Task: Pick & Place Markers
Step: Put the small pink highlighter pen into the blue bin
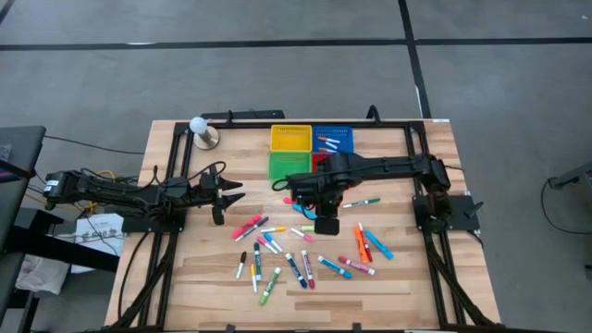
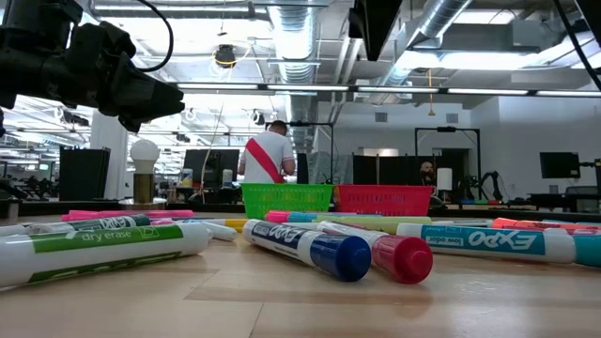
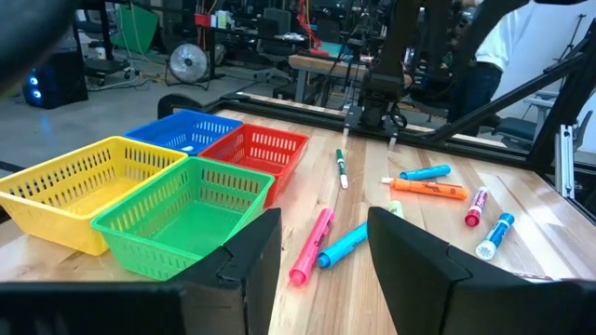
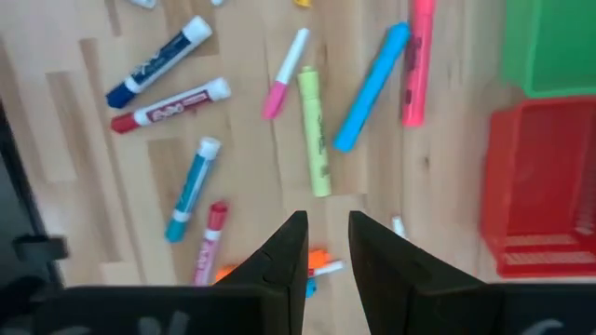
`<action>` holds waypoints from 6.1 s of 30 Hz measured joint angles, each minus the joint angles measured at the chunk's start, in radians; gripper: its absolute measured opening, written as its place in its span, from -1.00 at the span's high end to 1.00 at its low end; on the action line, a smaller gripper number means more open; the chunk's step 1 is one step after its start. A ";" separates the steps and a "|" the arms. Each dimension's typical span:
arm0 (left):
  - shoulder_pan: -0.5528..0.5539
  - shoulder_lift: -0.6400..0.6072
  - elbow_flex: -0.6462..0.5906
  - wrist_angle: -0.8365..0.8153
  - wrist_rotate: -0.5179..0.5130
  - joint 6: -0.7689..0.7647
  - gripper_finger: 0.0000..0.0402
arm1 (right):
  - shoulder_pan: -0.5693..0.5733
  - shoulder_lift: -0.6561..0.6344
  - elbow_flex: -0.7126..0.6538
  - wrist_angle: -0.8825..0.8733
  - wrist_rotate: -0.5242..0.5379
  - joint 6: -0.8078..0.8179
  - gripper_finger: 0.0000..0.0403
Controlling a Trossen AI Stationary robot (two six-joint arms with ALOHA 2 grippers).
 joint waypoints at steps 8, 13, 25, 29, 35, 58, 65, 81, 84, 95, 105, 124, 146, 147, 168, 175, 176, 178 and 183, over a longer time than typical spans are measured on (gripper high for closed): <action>0.000 0.000 0.000 0.000 0.000 0.000 0.20 | 0.060 0.000 0.000 0.000 -0.014 0.076 0.64; 0.000 0.000 0.000 0.000 0.000 0.000 0.20 | 0.093 0.000 0.000 0.000 -0.015 0.159 0.64; 0.000 0.000 0.000 0.000 0.000 0.003 0.20 | 0.133 0.005 -0.002 0.150 -0.011 0.371 0.64; 0.000 0.000 0.000 0.000 0.000 0.003 0.20 | 0.133 0.006 -0.002 0.219 -0.011 0.431 0.64; 0.000 0.000 0.000 0.000 0.000 0.003 0.20 | 0.133 0.006 -0.004 0.295 0.011 0.460 0.64; 0.000 0.028 0.000 0.000 0.000 0.003 0.20 | 0.122 0.215 -0.003 0.372 -0.017 0.334 0.43; 0.000 0.040 0.000 0.001 0.000 0.003 0.20 | 0.118 0.275 -0.005 0.350 -0.025 0.320 0.15; 0.000 0.051 0.000 0.000 0.000 0.003 0.20 | 0.117 0.321 -0.004 0.294 -0.033 0.351 0.03; 0.000 0.051 0.000 0.000 0.000 0.002 0.20 | 0.118 0.321 -0.005 0.256 -0.030 0.354 0.04; 0.000 0.051 0.000 0.000 0.000 0.002 0.20 | 0.119 0.320 -0.004 0.263 -0.001 0.358 0.06; 0.000 0.051 0.000 0.000 0.000 0.000 0.20 | 0.069 0.320 -0.004 0.352 0.015 0.435 0.08; 0.000 0.051 0.000 0.000 0.000 0.000 0.20 | 0.080 0.417 -0.005 0.327 -0.008 0.514 0.06; 0.000 0.052 0.000 0.001 0.000 0.001 0.20 | 0.080 0.461 -0.003 0.332 -0.008 0.485 0.31; 0.000 0.053 0.000 0.001 0.000 0.001 0.20 | 0.080 0.461 -0.003 0.332 -0.008 0.485 0.33; 0.000 0.053 0.000 0.001 0.000 0.000 0.20 | 0.080 0.462 -0.003 0.335 -0.004 0.486 0.63; 0.000 0.052 0.000 0.001 0.000 0.000 0.20 | 0.080 0.463 -0.003 0.335 -0.003 0.487 0.77; 0.000 0.052 0.000 0.001 0.000 0.000 0.20 | 0.080 0.463 -0.003 0.334 -0.003 0.487 0.78; 0.000 0.053 0.000 0.001 0.000 0.000 0.20 | 0.080 0.463 -0.003 0.334 -0.003 0.487 0.81; 0.000 0.053 0.000 0.001 0.000 0.000 0.20 | 0.079 0.463 -0.003 0.334 -0.007 0.487 0.80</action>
